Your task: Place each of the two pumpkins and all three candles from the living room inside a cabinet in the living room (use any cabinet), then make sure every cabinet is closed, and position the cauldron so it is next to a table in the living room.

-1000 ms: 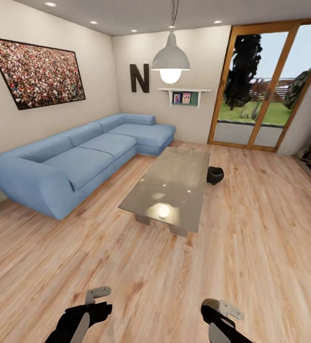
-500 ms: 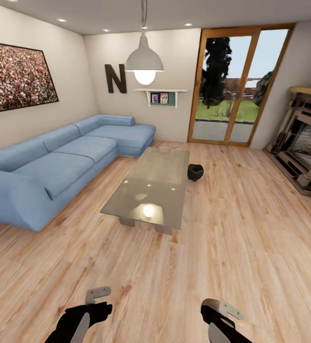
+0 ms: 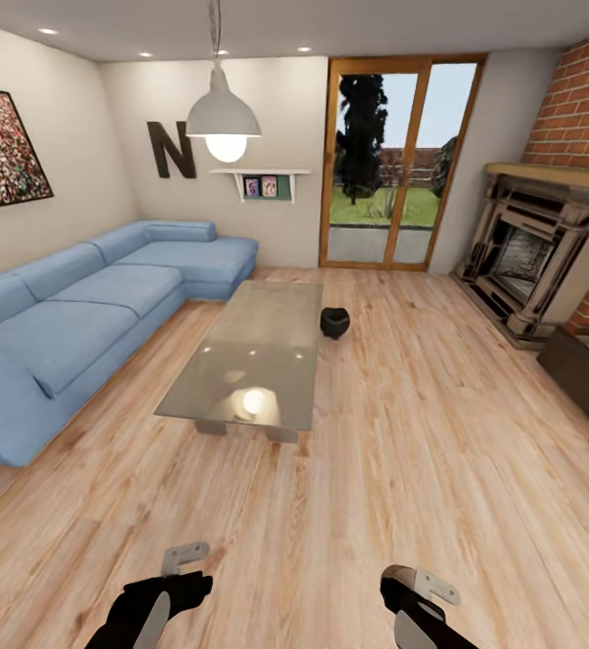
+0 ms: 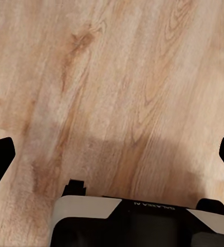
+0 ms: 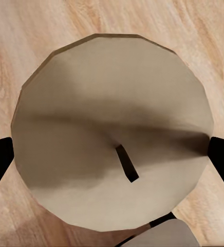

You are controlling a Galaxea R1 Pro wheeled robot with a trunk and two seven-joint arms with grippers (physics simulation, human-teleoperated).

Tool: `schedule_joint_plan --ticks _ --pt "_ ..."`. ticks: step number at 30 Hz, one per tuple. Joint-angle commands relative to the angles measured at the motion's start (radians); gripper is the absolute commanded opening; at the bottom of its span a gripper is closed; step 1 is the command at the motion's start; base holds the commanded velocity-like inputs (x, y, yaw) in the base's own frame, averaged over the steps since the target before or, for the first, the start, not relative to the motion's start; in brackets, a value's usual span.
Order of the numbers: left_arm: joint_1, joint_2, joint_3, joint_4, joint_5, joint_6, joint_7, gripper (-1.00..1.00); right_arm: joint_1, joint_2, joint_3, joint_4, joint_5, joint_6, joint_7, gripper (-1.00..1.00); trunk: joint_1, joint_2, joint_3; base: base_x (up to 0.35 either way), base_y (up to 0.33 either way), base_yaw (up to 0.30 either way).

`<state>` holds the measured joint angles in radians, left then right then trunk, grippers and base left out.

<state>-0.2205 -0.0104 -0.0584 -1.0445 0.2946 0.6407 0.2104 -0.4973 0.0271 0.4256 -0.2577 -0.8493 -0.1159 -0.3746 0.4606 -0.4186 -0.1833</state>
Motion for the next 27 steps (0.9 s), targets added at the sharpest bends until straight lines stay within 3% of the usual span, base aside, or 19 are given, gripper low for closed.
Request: schedule_joint_plan --ticks 1,27 --pt "0.0 0.0 -0.001 -0.002 0.011 0.003 0.009 1.0 -0.001 0.0 0.009 0.0 -0.009 -0.005 -0.004 -1.0 -0.003 0.005 0.001 0.0 0.0 -0.279" --pt "0.0 0.0 -0.001 -0.002 0.009 0.001 0.008 1.0 -0.001 0.0 0.009 0.001 -0.009 -0.007 -0.004 -1.0 -0.011 0.019 0.007 0.0 0.0 -0.279"
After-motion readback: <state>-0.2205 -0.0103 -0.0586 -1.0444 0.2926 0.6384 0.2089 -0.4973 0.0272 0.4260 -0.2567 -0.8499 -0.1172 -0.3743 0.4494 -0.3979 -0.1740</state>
